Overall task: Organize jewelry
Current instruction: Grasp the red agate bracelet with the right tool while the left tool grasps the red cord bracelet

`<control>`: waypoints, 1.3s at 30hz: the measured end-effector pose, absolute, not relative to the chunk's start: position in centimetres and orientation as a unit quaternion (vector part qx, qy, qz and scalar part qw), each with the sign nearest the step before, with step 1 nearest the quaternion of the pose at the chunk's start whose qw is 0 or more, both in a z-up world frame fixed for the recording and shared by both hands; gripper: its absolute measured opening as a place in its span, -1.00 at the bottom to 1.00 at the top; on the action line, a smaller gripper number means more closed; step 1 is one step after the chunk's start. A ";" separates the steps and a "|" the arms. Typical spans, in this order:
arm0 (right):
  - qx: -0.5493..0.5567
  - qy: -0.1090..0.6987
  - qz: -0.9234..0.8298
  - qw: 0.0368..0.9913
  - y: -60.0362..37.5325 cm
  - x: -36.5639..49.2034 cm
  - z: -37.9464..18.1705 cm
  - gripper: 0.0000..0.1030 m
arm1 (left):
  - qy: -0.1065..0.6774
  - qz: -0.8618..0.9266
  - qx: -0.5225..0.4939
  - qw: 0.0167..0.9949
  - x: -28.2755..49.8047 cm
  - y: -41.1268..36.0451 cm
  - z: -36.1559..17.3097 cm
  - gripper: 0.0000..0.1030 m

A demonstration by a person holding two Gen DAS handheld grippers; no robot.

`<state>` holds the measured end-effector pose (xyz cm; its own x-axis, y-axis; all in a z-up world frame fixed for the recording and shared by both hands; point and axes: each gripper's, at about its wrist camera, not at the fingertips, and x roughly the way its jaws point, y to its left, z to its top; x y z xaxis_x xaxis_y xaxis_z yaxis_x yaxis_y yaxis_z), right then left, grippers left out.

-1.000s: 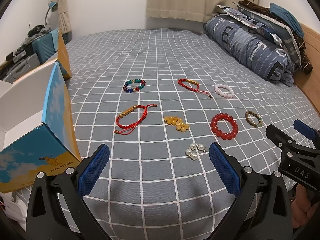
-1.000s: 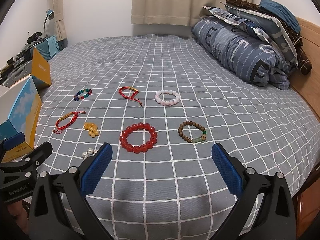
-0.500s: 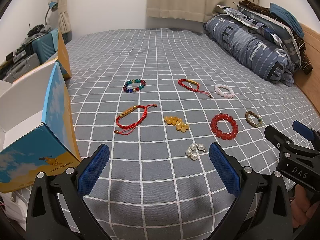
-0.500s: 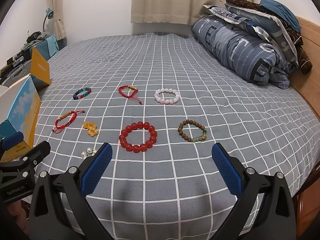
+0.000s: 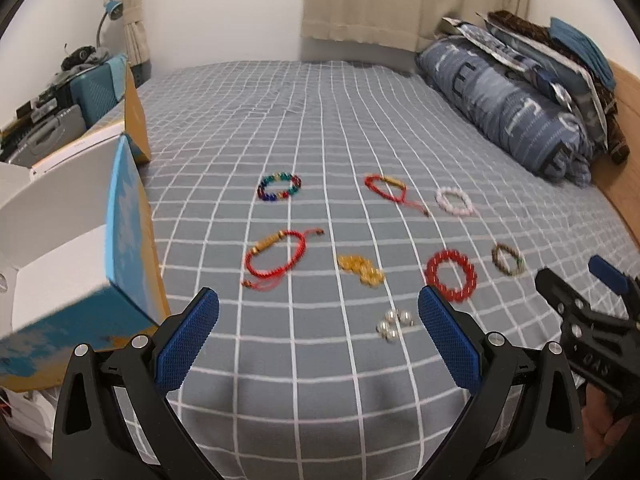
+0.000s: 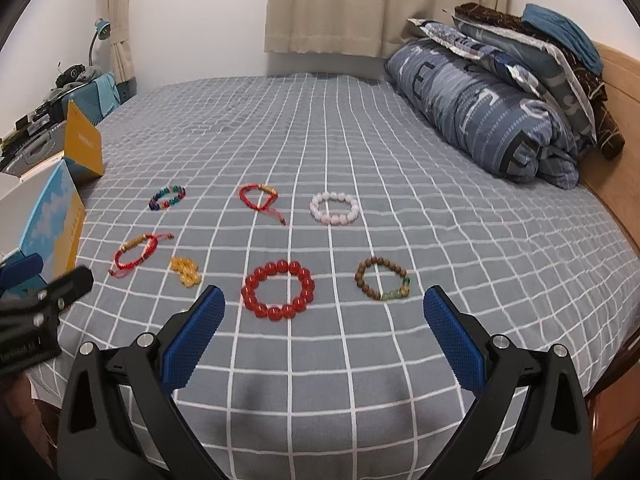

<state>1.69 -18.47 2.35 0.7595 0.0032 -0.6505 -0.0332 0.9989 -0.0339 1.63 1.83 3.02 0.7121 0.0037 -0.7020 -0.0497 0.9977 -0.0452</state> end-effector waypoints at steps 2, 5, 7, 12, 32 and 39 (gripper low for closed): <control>-0.026 0.341 0.011 0.940 -18.2 2.0 3.5 0.86 | 0.383 0.014 -0.041 0.923 2.5 2.4 3.7 0.89; -0.030 0.339 0.016 0.940 -17.8 2.7 4.8 0.86 | 0.396 0.015 -0.057 0.917 4.3 3.2 4.5 0.89; -0.039 0.341 0.017 0.939 -17.4 3.4 5.4 0.86 | 0.399 0.018 -0.049 0.916 5.6 3.3 4.9 0.89; -0.063 0.354 0.021 0.933 -16.0 5.9 5.4 0.86 | 0.416 0.020 -0.049 0.908 8.7 3.7 4.1 0.89; -0.065 0.470 0.048 0.879 -15.3 13.8 -5.6 0.86 | 0.494 0.057 -0.037 0.867 15.9 6.7 -6.9 0.89; -0.051 0.497 0.066 0.864 -15.3 14.1 -7.0 0.64 | 0.489 0.059 -0.034 0.870 16.0 6.8 -7.3 0.89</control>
